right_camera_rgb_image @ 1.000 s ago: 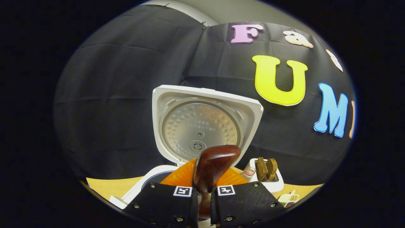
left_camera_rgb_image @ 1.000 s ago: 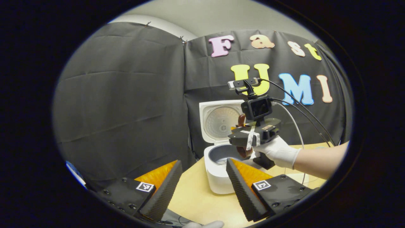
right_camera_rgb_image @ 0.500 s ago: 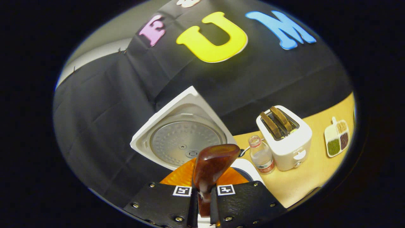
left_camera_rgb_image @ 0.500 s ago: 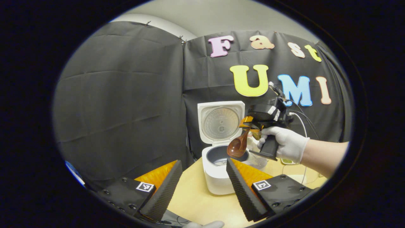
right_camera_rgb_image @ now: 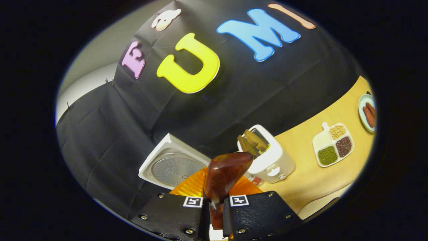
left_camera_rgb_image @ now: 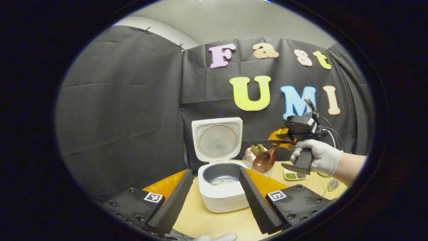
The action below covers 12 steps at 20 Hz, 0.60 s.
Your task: Close the left gripper, press the button to open the rice cooker; take a wooden spoon from the chopstick holder with the right hand, scoop a spoonful of rice and pour it into the rice cooker, then put the wooden spoon back into the chopstick holder.
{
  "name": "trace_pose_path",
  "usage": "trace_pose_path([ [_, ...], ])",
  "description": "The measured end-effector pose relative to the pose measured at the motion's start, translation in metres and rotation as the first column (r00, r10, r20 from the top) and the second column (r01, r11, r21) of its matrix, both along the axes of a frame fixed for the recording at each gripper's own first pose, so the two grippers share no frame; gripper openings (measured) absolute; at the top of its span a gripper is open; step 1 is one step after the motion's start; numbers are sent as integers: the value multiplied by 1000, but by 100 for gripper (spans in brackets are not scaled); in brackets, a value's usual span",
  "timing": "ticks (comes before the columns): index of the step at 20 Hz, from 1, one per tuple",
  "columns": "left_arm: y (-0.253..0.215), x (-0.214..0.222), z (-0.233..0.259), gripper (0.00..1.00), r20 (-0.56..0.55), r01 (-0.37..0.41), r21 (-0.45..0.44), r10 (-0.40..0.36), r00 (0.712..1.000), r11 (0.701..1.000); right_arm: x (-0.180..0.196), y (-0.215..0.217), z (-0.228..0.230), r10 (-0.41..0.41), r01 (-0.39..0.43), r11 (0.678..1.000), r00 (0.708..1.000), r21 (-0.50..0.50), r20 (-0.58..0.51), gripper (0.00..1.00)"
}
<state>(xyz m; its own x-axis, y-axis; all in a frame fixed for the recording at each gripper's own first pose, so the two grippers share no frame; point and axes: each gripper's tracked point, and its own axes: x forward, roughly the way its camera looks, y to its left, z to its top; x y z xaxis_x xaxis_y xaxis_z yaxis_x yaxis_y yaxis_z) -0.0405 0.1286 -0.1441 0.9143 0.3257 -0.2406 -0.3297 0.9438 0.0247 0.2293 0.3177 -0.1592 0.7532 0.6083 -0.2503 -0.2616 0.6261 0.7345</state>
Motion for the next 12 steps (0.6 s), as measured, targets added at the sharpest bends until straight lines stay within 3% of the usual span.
trace_pose_path([
  [6, -72, 27, 10, 100, 26, 143, -27, -142, 990, 989, 8, -191, -35, -236, 233, 968, 972, -97, -16, 15],
  [10, -111, 36, 14, 95, 20, 202, -25, -201, 979, 979, -5, -319, -67, -381, 370, 917, 923, -147, -50, 15],
  [12, -131, 40, 19, 97, 21, 225, -25, -224, 974, 974, -15, -370, -70, -448, 431, 884, 892, -180, -61, 15],
])
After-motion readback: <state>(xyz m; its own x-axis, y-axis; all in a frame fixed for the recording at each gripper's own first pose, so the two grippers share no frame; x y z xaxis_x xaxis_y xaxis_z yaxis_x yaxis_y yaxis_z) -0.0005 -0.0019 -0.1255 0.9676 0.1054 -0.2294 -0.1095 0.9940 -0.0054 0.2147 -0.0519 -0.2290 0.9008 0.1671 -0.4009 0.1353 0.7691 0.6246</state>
